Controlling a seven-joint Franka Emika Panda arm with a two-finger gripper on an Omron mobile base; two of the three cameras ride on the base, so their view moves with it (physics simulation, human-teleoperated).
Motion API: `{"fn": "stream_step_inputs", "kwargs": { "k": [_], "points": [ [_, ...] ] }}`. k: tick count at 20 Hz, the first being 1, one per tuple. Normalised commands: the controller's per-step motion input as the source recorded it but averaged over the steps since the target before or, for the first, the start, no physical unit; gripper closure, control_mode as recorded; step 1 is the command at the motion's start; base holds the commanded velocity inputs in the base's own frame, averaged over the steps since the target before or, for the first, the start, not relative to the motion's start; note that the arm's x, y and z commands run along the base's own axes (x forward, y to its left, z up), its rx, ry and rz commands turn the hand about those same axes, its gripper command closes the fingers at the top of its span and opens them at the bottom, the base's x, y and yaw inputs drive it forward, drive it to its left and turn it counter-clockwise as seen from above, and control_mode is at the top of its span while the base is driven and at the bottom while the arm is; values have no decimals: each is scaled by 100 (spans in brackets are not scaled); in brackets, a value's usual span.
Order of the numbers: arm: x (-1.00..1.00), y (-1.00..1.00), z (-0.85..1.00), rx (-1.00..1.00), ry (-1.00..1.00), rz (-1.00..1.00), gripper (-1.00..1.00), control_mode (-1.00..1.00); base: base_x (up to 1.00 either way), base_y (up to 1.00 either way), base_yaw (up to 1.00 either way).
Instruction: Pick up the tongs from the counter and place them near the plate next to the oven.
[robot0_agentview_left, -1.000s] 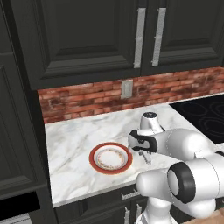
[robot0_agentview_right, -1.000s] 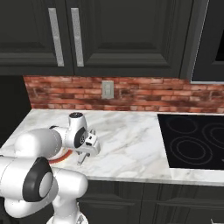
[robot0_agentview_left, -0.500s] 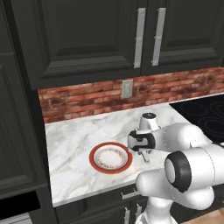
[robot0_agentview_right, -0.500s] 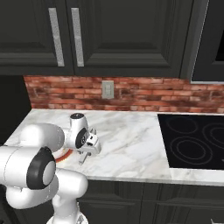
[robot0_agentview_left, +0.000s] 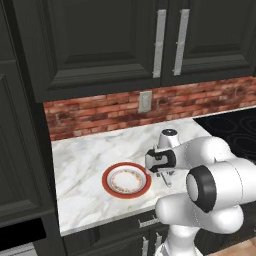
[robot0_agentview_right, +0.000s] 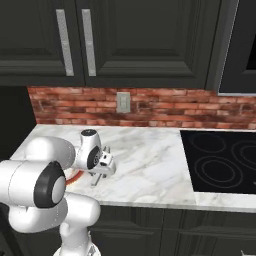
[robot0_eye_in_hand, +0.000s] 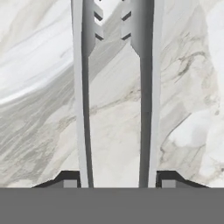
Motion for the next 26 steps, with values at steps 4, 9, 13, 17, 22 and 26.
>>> {"fn": "stream_step_inputs", "kwargs": {
  "k": [4,9,13,17,22,26],
  "points": [
    [-1,0,0,0,-9,0,-100,-100,0,0,0],
    [-35,0,42,0,-15,0,-100,-100,0,0,0],
    [-40,-1,67,0,-13,0,-100,-100,0,0,0],
    [-39,-1,73,0,-9,0,-100,-100,0,0,0],
    [-45,-5,76,0,-8,0,-100,-100,0,0,0],
    [-46,-1,76,0,-11,0,-100,-100,0,0,0]
  ]
}}
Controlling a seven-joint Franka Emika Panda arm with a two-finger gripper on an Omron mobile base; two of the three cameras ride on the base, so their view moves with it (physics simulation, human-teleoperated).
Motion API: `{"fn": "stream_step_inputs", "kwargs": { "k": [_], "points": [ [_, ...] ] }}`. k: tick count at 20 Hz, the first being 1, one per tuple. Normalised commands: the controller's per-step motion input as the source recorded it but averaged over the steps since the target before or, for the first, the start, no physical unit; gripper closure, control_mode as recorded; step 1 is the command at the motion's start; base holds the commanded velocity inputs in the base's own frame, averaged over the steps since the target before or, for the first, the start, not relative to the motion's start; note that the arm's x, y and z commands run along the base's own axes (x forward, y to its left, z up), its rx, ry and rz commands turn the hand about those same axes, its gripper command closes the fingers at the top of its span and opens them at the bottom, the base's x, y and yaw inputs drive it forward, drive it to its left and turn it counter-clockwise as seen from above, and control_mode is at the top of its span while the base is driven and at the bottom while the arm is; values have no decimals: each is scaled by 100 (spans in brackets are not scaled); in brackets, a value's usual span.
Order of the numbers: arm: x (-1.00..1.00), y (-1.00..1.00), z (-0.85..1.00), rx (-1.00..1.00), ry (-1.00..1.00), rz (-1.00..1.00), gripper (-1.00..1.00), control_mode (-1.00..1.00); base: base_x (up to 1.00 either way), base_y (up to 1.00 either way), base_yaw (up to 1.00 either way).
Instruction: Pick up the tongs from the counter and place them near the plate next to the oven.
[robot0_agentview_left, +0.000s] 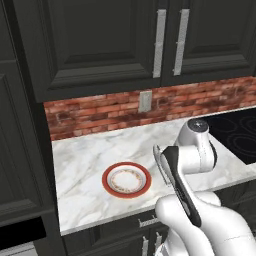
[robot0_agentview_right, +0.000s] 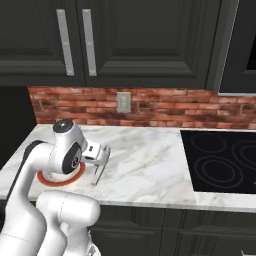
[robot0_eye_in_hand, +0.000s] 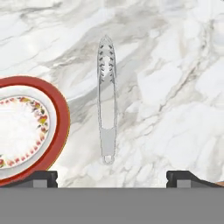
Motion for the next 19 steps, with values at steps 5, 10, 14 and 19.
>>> {"fn": "stream_step_inputs", "kwargs": {
  "k": [5,10,14,19],
  "points": [
    [-44,-1,67,0,-9,0,-100,-100,0,0,0],
    [-49,0,68,-1,-12,0,-100,-100,0,0,0],
    [-54,-1,61,0,-11,0,-100,-100,0,0,0],
    [-50,0,37,0,-16,-1,-100,-100,0,0,0]
  ]
}}
